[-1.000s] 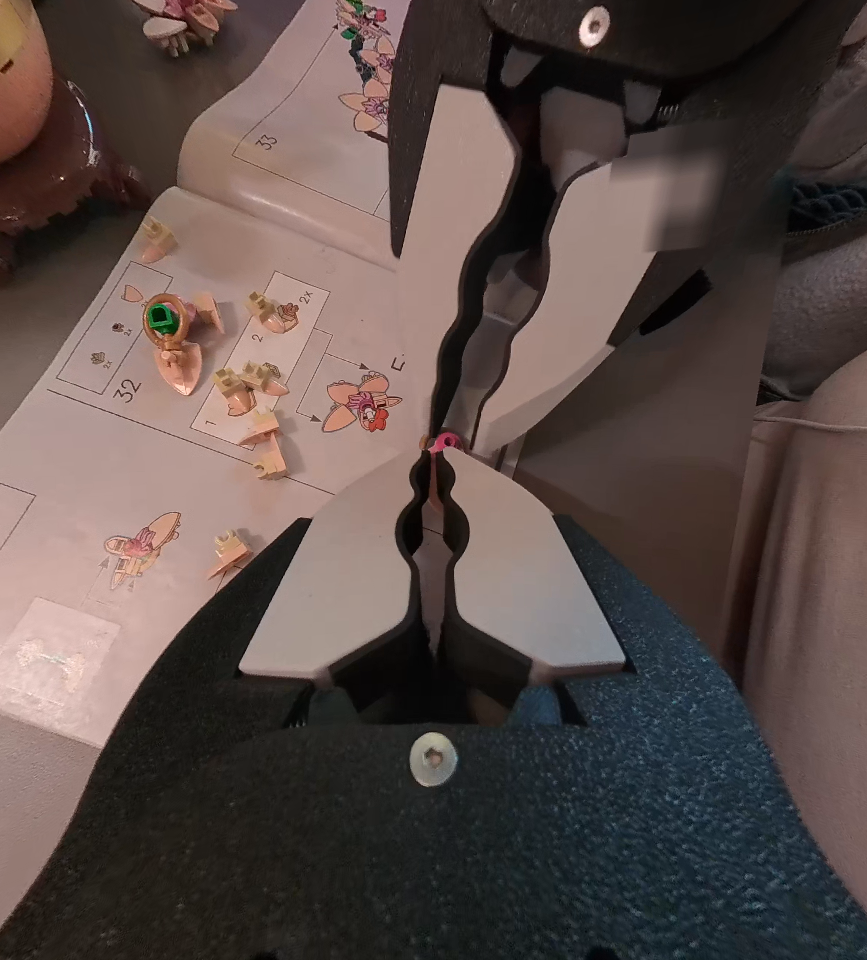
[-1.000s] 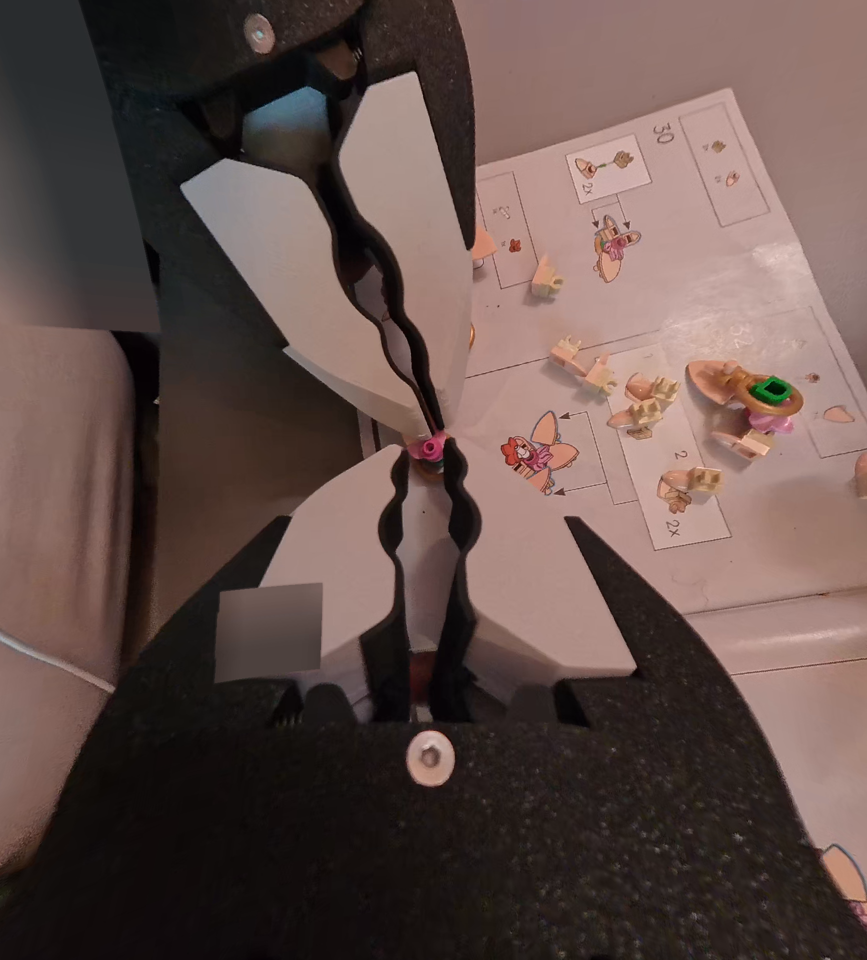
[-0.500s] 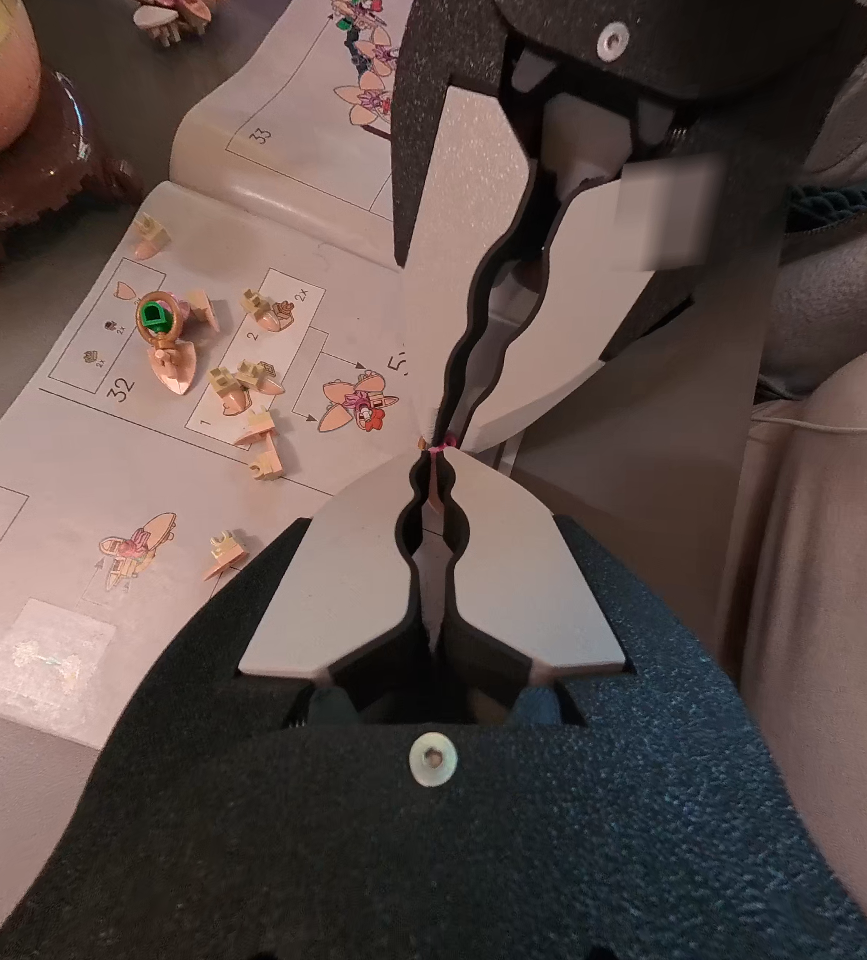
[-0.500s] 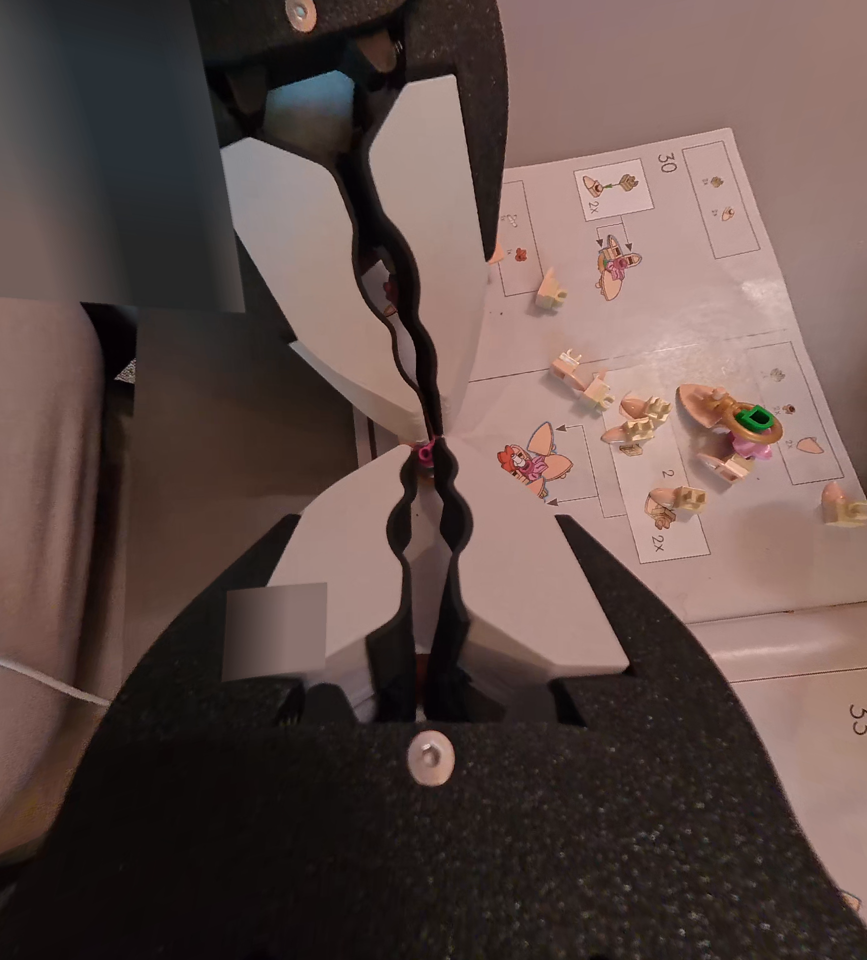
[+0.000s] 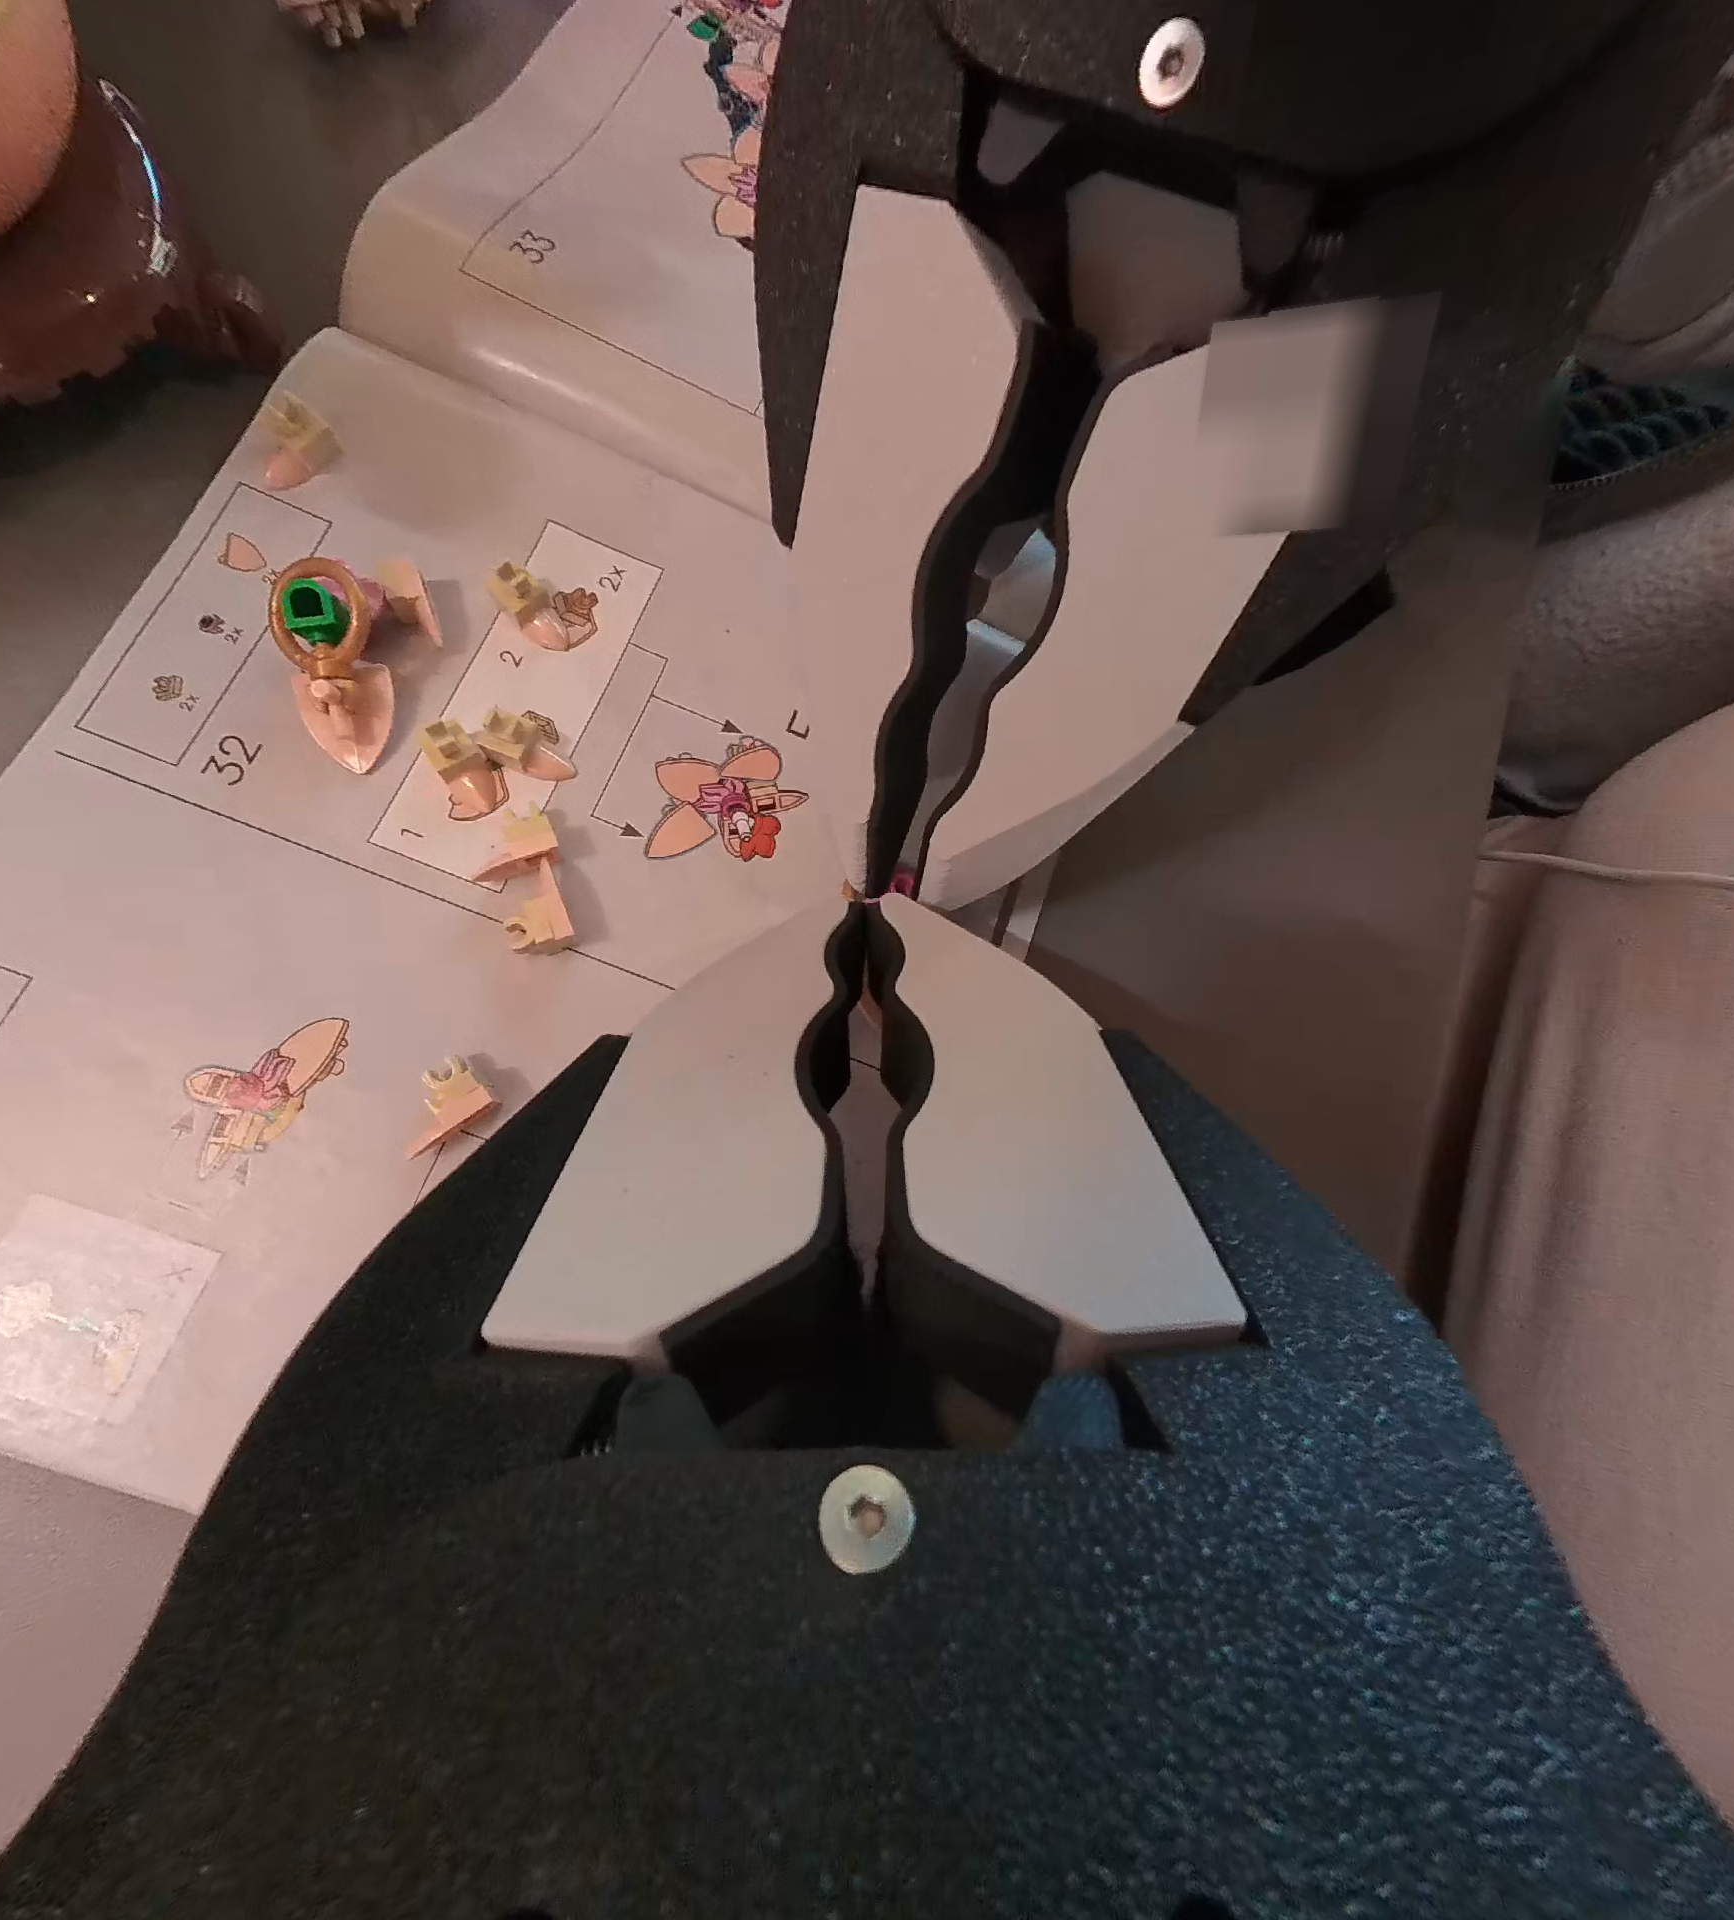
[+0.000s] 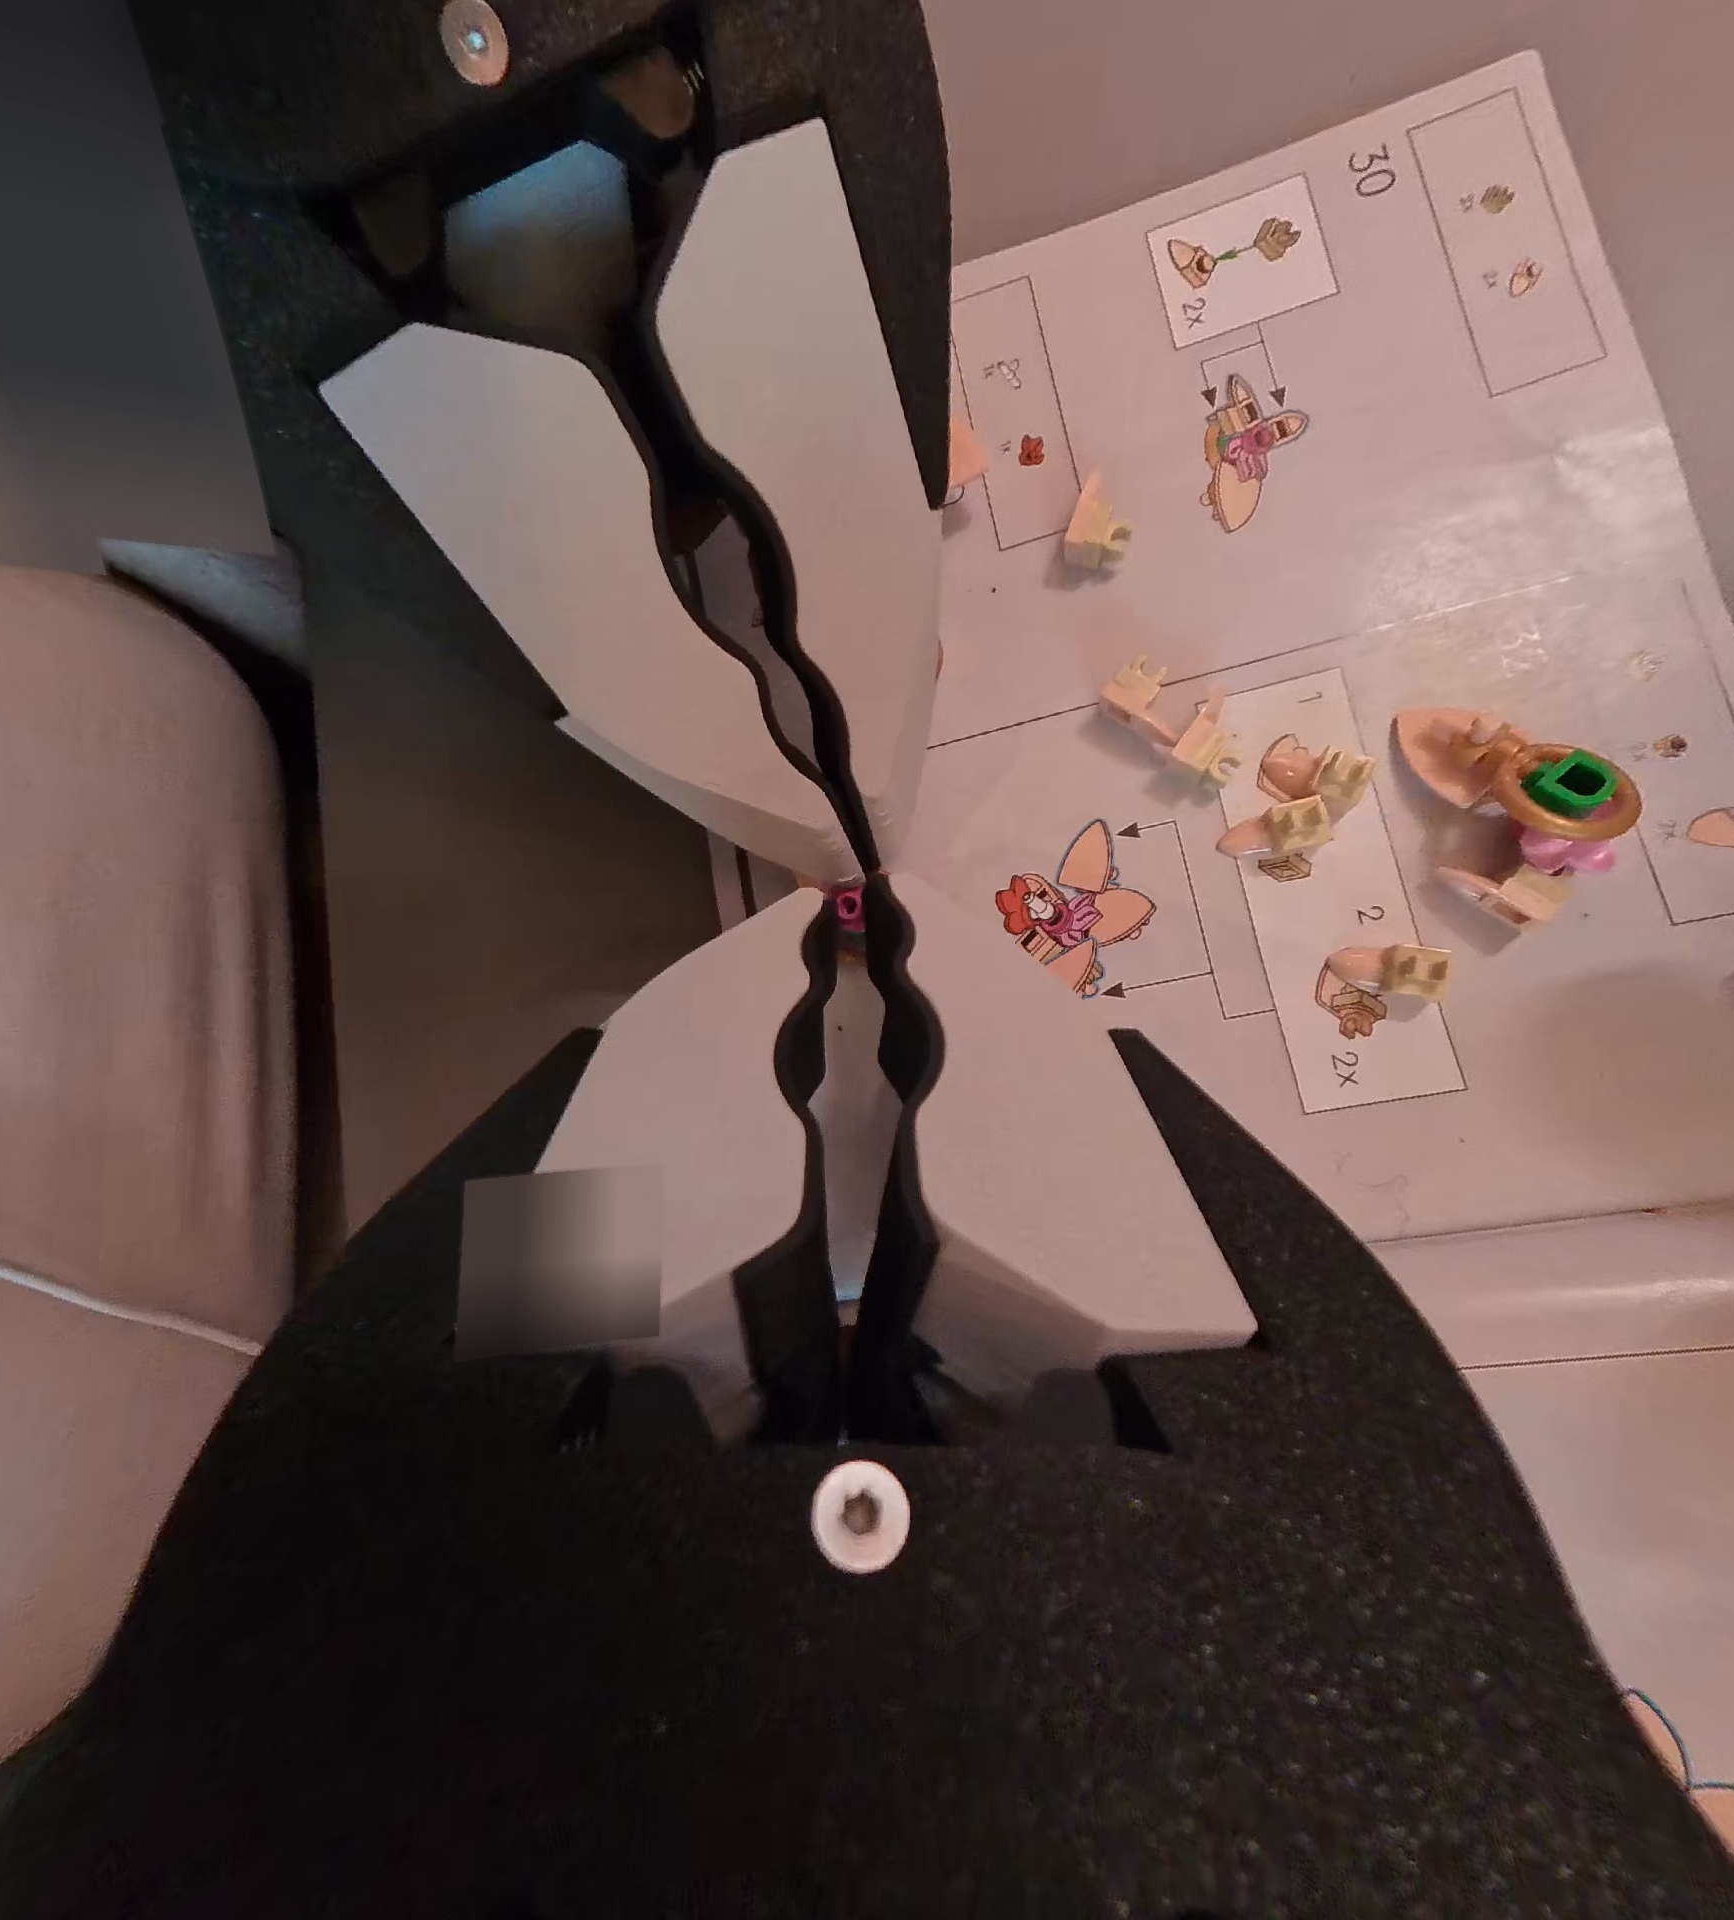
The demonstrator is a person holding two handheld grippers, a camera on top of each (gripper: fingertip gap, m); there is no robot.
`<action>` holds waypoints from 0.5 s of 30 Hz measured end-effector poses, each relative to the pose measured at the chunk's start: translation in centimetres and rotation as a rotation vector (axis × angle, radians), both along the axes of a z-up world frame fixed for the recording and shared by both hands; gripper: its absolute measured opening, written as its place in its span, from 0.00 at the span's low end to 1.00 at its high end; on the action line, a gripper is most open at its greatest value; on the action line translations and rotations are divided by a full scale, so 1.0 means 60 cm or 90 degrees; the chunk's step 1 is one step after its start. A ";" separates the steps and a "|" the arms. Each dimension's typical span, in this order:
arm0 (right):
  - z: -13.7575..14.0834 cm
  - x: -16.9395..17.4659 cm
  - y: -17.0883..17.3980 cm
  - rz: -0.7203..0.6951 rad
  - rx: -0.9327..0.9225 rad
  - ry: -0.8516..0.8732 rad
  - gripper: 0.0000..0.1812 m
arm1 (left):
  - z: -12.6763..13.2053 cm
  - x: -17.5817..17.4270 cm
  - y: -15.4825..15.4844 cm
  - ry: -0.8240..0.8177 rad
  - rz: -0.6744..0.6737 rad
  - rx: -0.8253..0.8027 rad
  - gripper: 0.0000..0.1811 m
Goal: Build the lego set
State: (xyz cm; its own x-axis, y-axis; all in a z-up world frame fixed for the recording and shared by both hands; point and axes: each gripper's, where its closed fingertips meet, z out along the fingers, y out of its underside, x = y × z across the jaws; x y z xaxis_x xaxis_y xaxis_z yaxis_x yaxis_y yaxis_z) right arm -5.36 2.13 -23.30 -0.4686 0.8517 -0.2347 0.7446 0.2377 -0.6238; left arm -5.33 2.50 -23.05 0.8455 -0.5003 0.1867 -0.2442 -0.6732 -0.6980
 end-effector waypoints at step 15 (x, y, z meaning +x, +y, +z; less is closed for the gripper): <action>-0.003 0.003 -0.001 -0.004 0.146 -0.033 0.03 | -0.001 0.002 0.000 -0.019 -0.007 0.009 0.00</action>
State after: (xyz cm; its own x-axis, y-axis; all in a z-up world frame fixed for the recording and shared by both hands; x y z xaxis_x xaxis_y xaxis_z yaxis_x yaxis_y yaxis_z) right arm -5.16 2.05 -23.48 -0.4558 0.8881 -0.0590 0.7760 0.3640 -0.5150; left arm -5.24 2.53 -23.10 0.8342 -0.5120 0.2048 -0.2297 -0.6603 -0.7150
